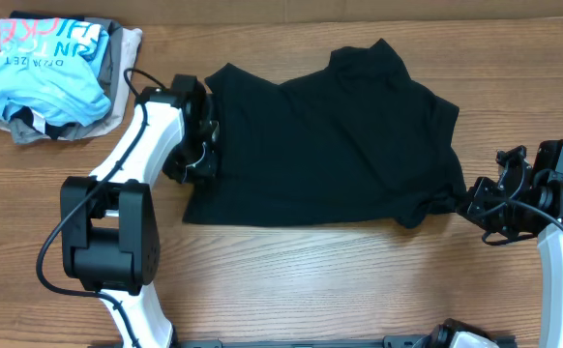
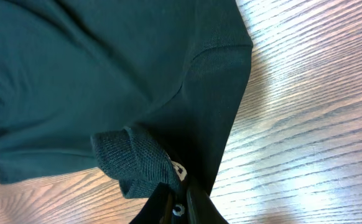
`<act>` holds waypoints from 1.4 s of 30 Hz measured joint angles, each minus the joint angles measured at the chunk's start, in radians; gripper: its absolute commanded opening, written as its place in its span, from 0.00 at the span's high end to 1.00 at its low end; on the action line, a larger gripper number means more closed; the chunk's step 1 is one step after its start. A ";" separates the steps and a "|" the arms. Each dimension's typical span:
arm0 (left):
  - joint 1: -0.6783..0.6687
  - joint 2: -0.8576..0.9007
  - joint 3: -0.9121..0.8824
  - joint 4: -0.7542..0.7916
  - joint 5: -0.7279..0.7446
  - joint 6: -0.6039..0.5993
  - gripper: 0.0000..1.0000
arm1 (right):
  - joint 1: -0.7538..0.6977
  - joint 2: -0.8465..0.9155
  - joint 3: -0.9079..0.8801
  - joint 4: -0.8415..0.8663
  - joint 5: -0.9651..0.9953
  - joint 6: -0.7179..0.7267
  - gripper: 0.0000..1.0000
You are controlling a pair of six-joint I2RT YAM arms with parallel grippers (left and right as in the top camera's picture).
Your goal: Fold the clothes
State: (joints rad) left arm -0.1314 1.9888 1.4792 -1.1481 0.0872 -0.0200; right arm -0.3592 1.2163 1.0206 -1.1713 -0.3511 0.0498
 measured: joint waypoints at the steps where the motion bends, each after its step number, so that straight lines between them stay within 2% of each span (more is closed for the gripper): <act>1: 0.000 0.000 0.000 -0.002 0.000 -0.003 0.77 | 0.000 0.000 0.000 0.000 -0.001 0.000 0.92; 3: 0.000 0.000 0.000 -0.005 0.000 -0.002 0.71 | 0.000 0.000 0.000 0.000 0.000 0.000 0.92; 6: 0.000 0.000 0.000 -0.005 0.000 -0.005 0.57 | 0.000 0.000 0.000 0.001 0.000 0.000 0.92; 8: 0.000 0.000 0.000 -0.003 0.000 -0.005 0.52 | 0.000 0.000 0.000 0.002 0.000 0.000 0.92; 12: 0.000 0.000 -0.009 0.040 0.000 -0.003 0.47 | 0.000 0.000 0.000 0.004 0.000 0.000 0.92; 17: 0.000 0.000 -0.098 0.137 0.000 -0.003 0.46 | 0.000 0.000 0.000 0.005 0.000 0.000 0.92; 21: 0.000 0.000 -0.165 0.182 0.000 -0.003 0.48 | 0.000 0.000 0.000 0.005 0.000 0.000 0.92; 24: 0.000 0.000 -0.175 0.197 -0.001 -0.003 0.54 | 0.000 0.000 0.000 0.005 0.000 0.000 0.92; 28: 0.000 0.000 -0.176 0.203 0.000 -0.004 0.76 | 0.000 0.000 0.000 0.005 0.000 -0.001 0.92; 34: 0.000 0.000 -0.177 0.200 0.000 -0.003 0.95 | 0.000 0.000 0.000 0.005 0.000 0.000 0.92; 42: 0.000 0.000 -0.177 0.167 0.000 -0.003 0.96 | 0.000 0.000 0.000 0.008 0.000 0.000 0.92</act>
State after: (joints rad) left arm -0.1314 1.9888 1.3022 -0.9806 0.0872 -0.0227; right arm -0.3595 1.2163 1.0206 -1.1633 -0.3511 0.0494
